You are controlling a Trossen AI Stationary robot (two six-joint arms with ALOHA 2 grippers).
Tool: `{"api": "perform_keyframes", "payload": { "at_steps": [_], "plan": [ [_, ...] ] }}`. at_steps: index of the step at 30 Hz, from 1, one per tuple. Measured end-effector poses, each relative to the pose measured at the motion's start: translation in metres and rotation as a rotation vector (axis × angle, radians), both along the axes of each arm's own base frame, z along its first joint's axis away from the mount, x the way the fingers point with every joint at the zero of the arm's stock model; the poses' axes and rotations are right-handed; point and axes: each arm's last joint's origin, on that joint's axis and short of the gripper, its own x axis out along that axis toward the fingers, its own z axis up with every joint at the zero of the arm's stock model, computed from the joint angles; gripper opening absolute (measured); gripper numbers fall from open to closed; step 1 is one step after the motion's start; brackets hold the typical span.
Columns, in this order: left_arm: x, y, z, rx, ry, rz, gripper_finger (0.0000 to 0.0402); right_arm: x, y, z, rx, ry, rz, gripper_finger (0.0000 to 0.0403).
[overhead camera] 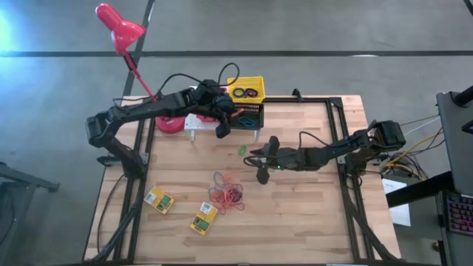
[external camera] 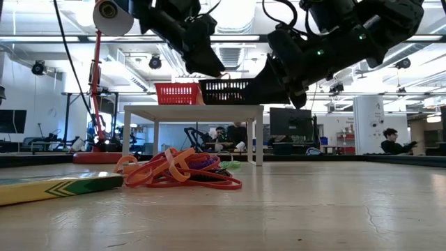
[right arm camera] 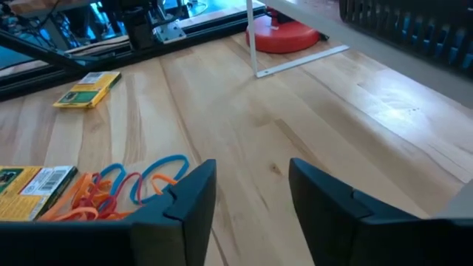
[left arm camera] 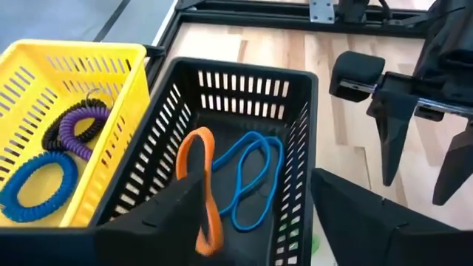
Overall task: Pick & Place Office Desk Supplies
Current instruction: Put the orange rubber band into the black bin on the shelf
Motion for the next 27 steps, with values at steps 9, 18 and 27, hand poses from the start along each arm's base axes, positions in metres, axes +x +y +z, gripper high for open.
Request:
{"api": "perform_keyframes", "payload": {
  "at_steps": [9,18,27],
  "plan": [
    [0.0,0.0,0.002,0.001,-0.002,0.0,0.0311,0.005,-0.009,0.006,-0.001,-0.019,-0.03,0.0179],
    [-0.004,-0.002,0.001,-0.075,0.041,0.042,0.0364,0.014,-0.035,0.022,-0.044,-0.056,-0.102,0.0178],
    [-0.008,-0.004,-0.002,-0.051,0.117,-0.002,0.0385,0.024,-0.037,0.06,-0.141,-0.14,-0.049,0.0178]
  ]
}}
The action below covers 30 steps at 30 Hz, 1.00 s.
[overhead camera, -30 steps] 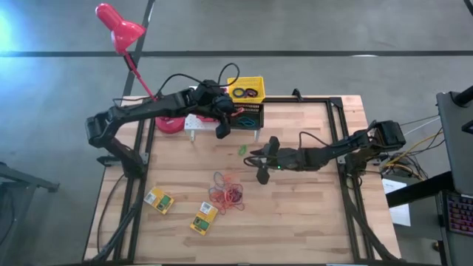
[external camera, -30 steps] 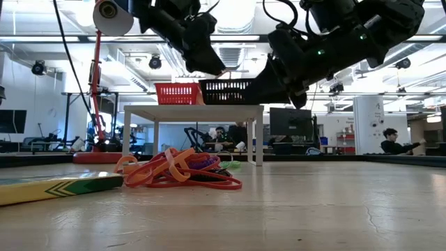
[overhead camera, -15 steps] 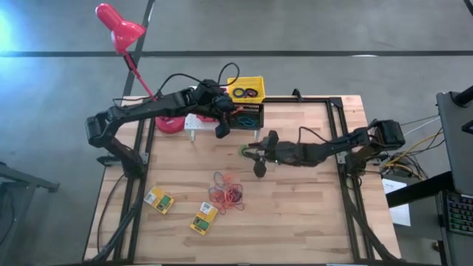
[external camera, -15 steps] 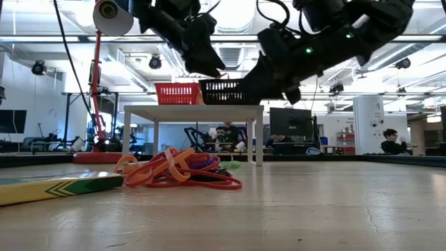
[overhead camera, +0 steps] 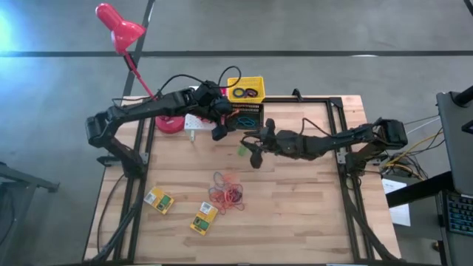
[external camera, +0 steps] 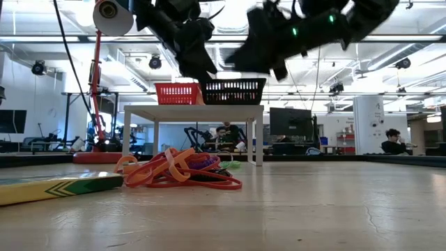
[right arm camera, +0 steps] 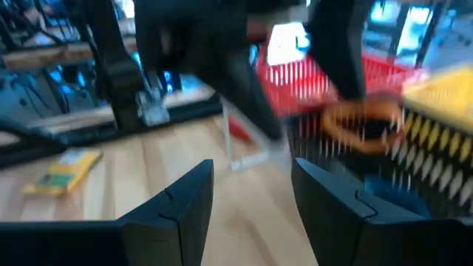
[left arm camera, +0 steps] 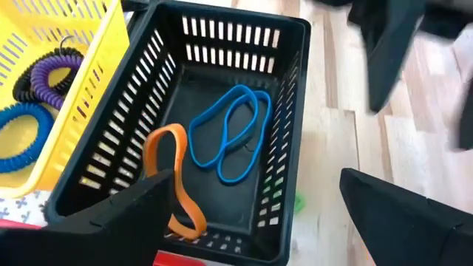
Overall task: Pick & Place Office Desk Supplies
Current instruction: Put the orange rubber band into the black bin on the shelf, then put the green spring keychain into the yellow bin on the shelf
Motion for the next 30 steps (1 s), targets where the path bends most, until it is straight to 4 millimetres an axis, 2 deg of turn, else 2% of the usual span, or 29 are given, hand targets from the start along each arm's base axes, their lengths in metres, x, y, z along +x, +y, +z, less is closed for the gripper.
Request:
{"api": "perform_keyframes", "payload": {
  "at_steps": [3,8,11,16,20,25,30],
  "plan": [
    [0.001,-0.001,0.0,0.034,0.003,-0.037,0.0384,0.003,-0.013,0.018,-0.023,0.05,-0.033,0.0178],
    [0.002,-0.004,0.0,0.081,0.007,-0.092,0.0382,0.01,-0.051,0.046,-0.013,0.22,-0.134,0.0168],
    [0.003,-0.005,0.0,0.102,0.006,-0.114,0.0381,0.017,-0.069,0.051,-0.021,0.274,-0.124,0.0154],
    [0.004,-0.008,0.0,0.108,0.007,-0.127,0.0381,0.03,-0.089,0.057,0.005,0.245,-0.084,0.0129],
    [0.004,-0.009,0.0,0.108,0.006,-0.131,0.0381,0.038,-0.097,0.049,0.027,0.304,-0.087,0.0116],
    [0.004,-0.008,0.0,0.122,0.014,-0.113,0.0381,0.041,-0.097,0.048,0.058,0.393,-0.084,0.0106],
    [0.003,-0.006,0.0,0.174,0.044,-0.049,0.0379,0.035,-0.094,0.06,0.046,0.392,-0.078,0.0098]
  ]
}}
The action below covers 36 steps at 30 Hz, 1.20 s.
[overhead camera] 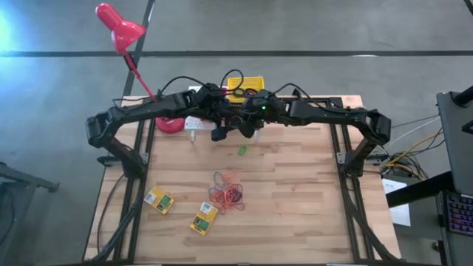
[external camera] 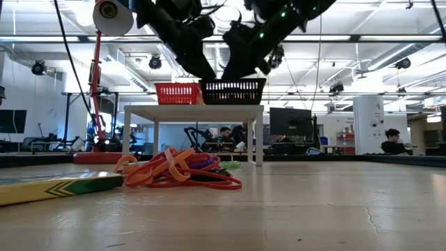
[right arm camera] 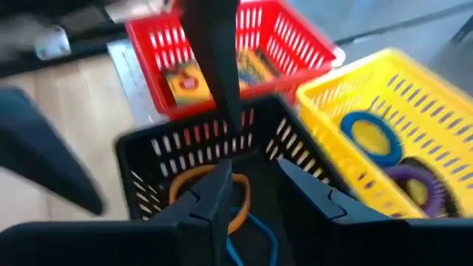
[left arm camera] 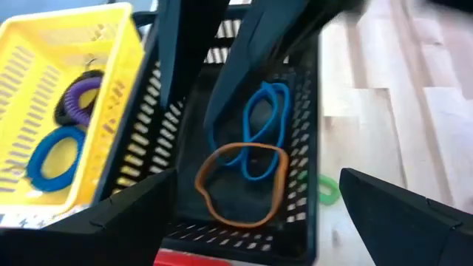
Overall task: Pick & Place Office Desk Supplies
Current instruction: Put the green spring keychain into the yellow bin on the shelf
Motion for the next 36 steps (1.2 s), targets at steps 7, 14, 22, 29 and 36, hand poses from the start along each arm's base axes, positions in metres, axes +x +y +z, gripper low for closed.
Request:
{"api": "perform_keyframes", "payload": {
  "at_steps": [7,14,22,29,36],
  "plan": [
    [-0.011,-0.013,0.027,0.045,-0.066,0.045,0.0373,-0.023,0.03,0.023,-0.04,-0.03,0.079,0.0087],
    [-0.038,-0.057,0.056,0.069,-0.203,-0.043,0.0365,-0.041,0.084,-0.01,-0.018,0.066,0.24,0.0084],
    [-0.073,-0.084,0.012,0.015,-0.273,0.088,0.0364,-0.046,0.122,-0.072,0.009,0.079,0.337,0.0082],
    [-0.099,-0.106,-0.044,-0.1,-0.323,0.132,0.0363,-0.035,0.131,-0.118,0.036,0.097,0.347,0.0099],
    [-0.117,-0.127,-0.092,-0.217,-0.267,0.276,0.0361,-0.011,0.13,-0.164,0.002,0.068,0.255,0.0151]
  ]
}}
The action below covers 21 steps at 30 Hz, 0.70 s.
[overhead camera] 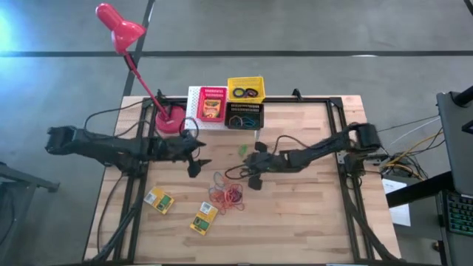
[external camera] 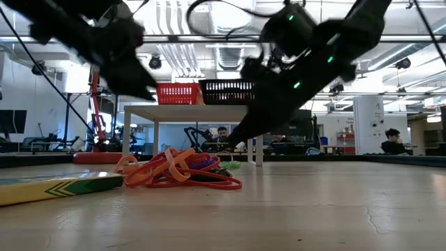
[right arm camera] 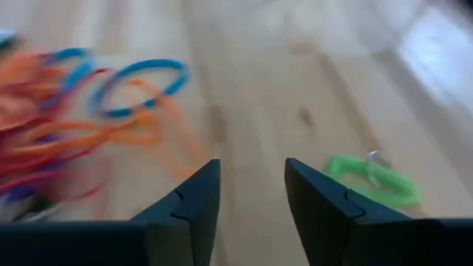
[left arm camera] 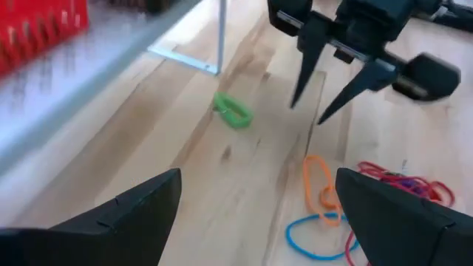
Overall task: Pick & Place Office Desk Supplies
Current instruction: Put the green spring keychain into the yellow bin on the shelf
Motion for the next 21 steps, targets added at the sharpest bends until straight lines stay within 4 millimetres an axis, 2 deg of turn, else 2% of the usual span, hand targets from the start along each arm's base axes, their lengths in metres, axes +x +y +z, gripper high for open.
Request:
{"api": "perform_keyframes", "payload": {
  "at_steps": [2,8,12,16,21],
  "plan": [
    [-0.002,-0.007,-0.008,-0.012,-0.036,0.031,0.0361,0.006,-0.002,-0.011,-0.04,0.008,-0.055,0.016],
    [-0.008,-0.017,-0.023,-0.059,-0.118,0.087,0.0361,0.024,-0.013,-0.026,-0.06,0.026,-0.182,0.0168],
    [-0.01,-0.016,-0.028,-0.069,-0.163,0.091,0.0361,0.031,-0.024,-0.026,-0.065,0.057,-0.234,0.0161],
    [-0.01,-0.016,-0.028,-0.071,-0.178,0.091,0.0361,0.03,-0.034,-0.026,-0.043,0.133,-0.276,0.0152],
    [-0.01,-0.016,-0.029,-0.056,-0.169,0.082,0.0361,0.032,-0.04,-0.023,0.081,0.151,-0.188,0.0136]
  ]
}}
